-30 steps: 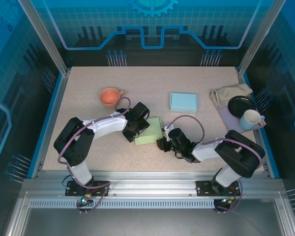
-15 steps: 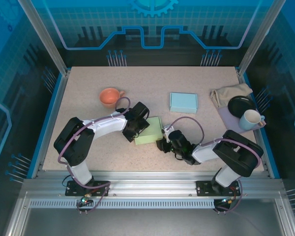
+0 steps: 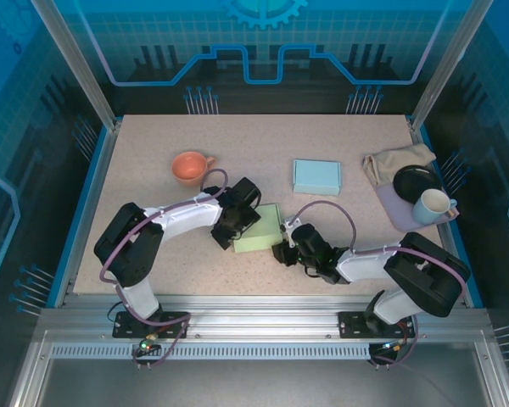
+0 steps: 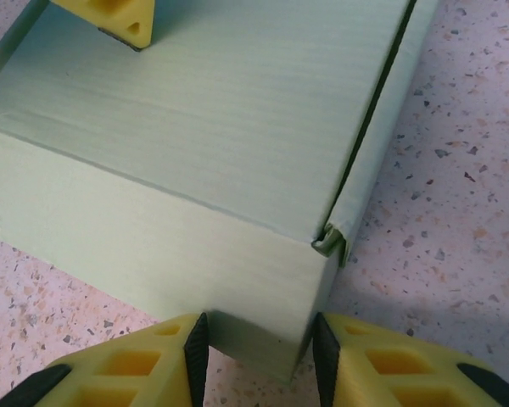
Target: Fold the paper box
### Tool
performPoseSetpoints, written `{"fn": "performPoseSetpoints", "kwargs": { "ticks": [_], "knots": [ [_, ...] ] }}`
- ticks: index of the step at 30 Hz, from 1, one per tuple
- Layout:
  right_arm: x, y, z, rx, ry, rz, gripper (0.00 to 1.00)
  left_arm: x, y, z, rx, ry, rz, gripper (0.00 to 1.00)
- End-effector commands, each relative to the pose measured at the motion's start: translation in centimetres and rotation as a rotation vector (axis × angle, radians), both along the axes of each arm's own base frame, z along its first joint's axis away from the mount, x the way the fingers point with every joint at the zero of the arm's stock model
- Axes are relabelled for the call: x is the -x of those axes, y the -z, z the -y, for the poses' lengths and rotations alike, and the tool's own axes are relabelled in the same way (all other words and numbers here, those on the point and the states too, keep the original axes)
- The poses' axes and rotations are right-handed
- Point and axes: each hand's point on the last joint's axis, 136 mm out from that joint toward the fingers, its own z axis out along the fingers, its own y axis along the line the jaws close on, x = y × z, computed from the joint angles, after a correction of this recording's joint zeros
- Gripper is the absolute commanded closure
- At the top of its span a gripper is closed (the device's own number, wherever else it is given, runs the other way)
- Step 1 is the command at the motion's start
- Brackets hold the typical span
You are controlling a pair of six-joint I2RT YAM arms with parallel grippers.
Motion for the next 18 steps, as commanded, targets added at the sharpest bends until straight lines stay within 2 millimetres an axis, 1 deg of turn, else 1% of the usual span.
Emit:
{"fn": "performPoseSetpoints", "kwargs": {
  "ticks": [1,4,10,13,18],
  "knots": [
    [-0.2,-1.5,-1.3,-0.042,-0.007,0.021,0.61,3.1,0.6,-1.1,-0.051,0.008,-0.118,0.06],
    [-0.3,-1.3,-1.3,-0.043,-0.001,0.017,0.61,3.3,0.7,-0.8,-0.033,0.006,-0.122,0.06],
    [-0.3,-1.3,-1.3,-0.052,0.005,0.013,0.61,3.6,1.8,0.4,0.011,-0.004,-0.142,0.06],
    [-0.2,-1.3,-1.2,-0.052,0.007,0.013,0.62,3.6,2.2,1.0,0.030,-0.007,-0.149,0.08],
    [-0.1,-1.3,-1.2,-0.053,0.003,0.012,0.65,3.3,2.0,1.8,0.060,-0.007,-0.141,0.14]
  ]
}}
